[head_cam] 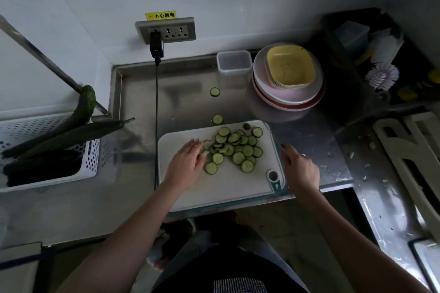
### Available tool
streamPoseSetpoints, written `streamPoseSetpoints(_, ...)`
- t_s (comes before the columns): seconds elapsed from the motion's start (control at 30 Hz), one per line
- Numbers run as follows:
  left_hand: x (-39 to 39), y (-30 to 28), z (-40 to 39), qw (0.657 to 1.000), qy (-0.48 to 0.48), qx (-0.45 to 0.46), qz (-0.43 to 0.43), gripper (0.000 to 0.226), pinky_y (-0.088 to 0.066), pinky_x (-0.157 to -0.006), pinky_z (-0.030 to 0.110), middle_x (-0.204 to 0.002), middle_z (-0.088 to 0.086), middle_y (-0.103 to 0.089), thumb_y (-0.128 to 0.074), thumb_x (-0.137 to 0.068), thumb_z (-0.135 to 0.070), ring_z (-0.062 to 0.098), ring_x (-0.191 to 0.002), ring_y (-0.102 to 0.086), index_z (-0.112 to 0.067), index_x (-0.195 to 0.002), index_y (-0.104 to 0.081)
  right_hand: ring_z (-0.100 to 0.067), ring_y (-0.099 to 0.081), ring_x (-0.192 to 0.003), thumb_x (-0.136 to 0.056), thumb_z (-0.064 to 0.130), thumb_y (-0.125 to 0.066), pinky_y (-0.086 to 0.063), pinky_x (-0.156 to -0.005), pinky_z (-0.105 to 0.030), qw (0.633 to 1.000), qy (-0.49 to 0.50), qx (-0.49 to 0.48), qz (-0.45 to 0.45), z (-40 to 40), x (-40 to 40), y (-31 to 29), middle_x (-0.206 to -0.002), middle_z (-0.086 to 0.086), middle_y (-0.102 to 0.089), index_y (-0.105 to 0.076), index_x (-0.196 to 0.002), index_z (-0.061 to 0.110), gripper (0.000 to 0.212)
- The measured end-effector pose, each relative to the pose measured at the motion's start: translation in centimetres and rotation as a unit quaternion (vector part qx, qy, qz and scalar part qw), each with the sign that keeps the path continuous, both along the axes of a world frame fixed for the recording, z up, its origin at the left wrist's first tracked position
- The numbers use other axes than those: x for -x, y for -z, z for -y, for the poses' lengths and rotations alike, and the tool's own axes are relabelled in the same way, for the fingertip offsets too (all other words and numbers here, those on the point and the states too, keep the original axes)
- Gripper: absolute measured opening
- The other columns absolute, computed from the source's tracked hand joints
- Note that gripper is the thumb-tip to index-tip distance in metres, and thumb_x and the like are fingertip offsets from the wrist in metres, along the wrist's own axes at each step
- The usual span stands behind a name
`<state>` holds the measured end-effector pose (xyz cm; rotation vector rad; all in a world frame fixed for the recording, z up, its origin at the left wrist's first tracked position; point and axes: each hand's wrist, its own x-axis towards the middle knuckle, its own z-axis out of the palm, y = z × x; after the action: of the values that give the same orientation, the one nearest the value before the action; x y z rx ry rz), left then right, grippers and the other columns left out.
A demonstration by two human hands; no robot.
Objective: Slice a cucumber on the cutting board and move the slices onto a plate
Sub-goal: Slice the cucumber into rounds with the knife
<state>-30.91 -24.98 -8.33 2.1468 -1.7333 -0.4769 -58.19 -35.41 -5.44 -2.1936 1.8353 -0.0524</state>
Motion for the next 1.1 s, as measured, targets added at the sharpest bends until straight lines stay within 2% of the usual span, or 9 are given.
streamPoseSetpoints(0.1,-0.2,-0.3,1.9,1.0,0.001,-0.01,-0.012,0.041,-0.027,-0.11,0.032,-0.143,0.011,-0.043,-0.047,-0.097,-0.022,0.021,-0.137,-0.033,-0.005,-0.135,-0.049,-0.031,-0.063,-0.075,-0.1,0.035,-0.032,-0.051,-0.066,-0.036,1.0,0.006,-0.017,0.007,1.9,-1.0,0.8,-0.088,-0.012,-0.068,-0.051,-0.125,0.03,0.031)
streamPoseSetpoints(0.27,-0.7,-0.5,5.6,0.999,-0.017,-0.029,-0.039,0.041,-0.034,-0.105,0.033,-0.147,0.011,-0.038,-0.044,-0.097,-0.014,0.022,-0.136,-0.035,-0.01,-0.138,-0.045,-0.033,-0.063,-0.08,-0.102,0.033,-0.03,-0.048,-0.065,-0.036,0.998,-0.028,-0.053,-0.014,1.6,-2.4,1.6,-0.092,-0.014,-0.066,-0.048,-0.13,0.03,0.033)
streamPoseSetpoints(0.37,-0.9,-0.4,7.7,0.996,-0.032,-0.048,-0.063,0.043,-0.031,-0.108,0.032,-0.149,0.011,-0.034,-0.041,-0.098,-0.009,0.023,-0.137,-0.033,-0.01,-0.141,-0.042,-0.034,-0.064,-0.08,-0.102,0.033,-0.031,-0.048,-0.066,-0.037,0.997,-0.038,-0.065,-0.005,0.8,-2.5,2.1,-0.092,-0.013,-0.065,-0.046,-0.132,0.033,0.034)
streamPoseSetpoints(0.53,-0.6,0.7,9.3,0.992,0.04,-0.113,-0.028,0.047,-0.023,-0.113,0.031,-0.154,0.007,-0.024,-0.035,-0.099,-0.005,0.02,-0.142,-0.02,-0.009,-0.145,-0.032,-0.032,-0.065,-0.089,-0.099,0.039,-0.036,-0.049,-0.071,-0.037,0.992,-0.075,-0.1,0.013,-0.8,-2.0,2.2,-0.101,-0.009,-0.066,-0.042,-0.135,0.043,0.037)
streamPoseSetpoints(0.6,-0.2,1.1,9.4,0.992,0.052,-0.112,-0.02,0.045,-0.026,-0.112,0.032,-0.151,0.008,-0.031,-0.035,-0.098,-0.004,0.022,-0.14,-0.027,-0.008,-0.143,-0.037,-0.029,-0.065,-0.088,-0.099,0.041,-0.036,-0.048,-0.07,-0.035,0.99,-0.084,-0.108,0.034,-0.5,-1.5,2.2,-0.099,-0.006,-0.067,-0.045,-0.133,0.044,0.035)
streamPoseSetpoints(0.7,-0.2,1.3,9.7,0.997,0.017,-0.067,-0.02,0.041,-0.042,-0.099,0.039,-0.138,0.011,-0.05,-0.04,-0.095,-0.005,0.028,-0.124,-0.048,-0.01,-0.134,-0.05,-0.025,-0.065,-0.08,-0.099,0.042,-0.037,-0.042,-0.062,-0.031,0.99,-0.094,-0.103,0.037,0.4,-0.9,2.0,-0.091,-0.002,-0.068,-0.051,-0.128,0.042,0.032)
streamPoseSetpoints(0.87,0.1,1.2,9.8,0.998,-0.008,-0.049,-0.039,0.038,-0.044,-0.097,0.037,-0.134,0.01,-0.053,-0.042,-0.095,-0.005,0.026,-0.119,-0.052,-0.008,-0.132,-0.052,-0.027,-0.065,-0.078,-0.1,0.037,-0.038,-0.049,-0.065,-0.034,0.994,0.005,-0.071,0.082,1.3,-0.9,1.8,-0.091,-0.006,-0.07,-0.053,-0.13,0.035,0.034)
streamPoseSetpoints(1.03,1.4,2.3,8.1,0.998,0.016,-0.04,-0.055,0.038,-0.029,-0.11,0.03,-0.144,0.008,-0.043,-0.039,-0.098,-0.008,0.018,-0.138,-0.03,-0.007,-0.134,-0.05,-0.031,-0.065,-0.081,-0.101,0.036,-0.035,-0.052,-0.068,-0.036,0.993,-0.075,-0.094,0.004,0.2,-3.0,1.5,-0.096,-0.009,-0.066,-0.043,-0.136,0.039,0.037)
streamPoseSetpoints(1.1,1.7,2.5,7.4,0.997,0.011,-0.048,-0.054,0.04,-0.03,-0.109,0.029,-0.148,0.005,-0.038,-0.037,-0.099,-0.012,0.016,-0.139,-0.028,-0.009,-0.137,-0.046,-0.031,-0.065,-0.08,-0.101,0.033,-0.033,-0.051,-0.066,-0.036,0.988,-0.118,-0.097,-0.011,-1.1,-4.2,1.4,-0.096,-0.009,-0.064,-0.039,-0.139,0.037,0.038)
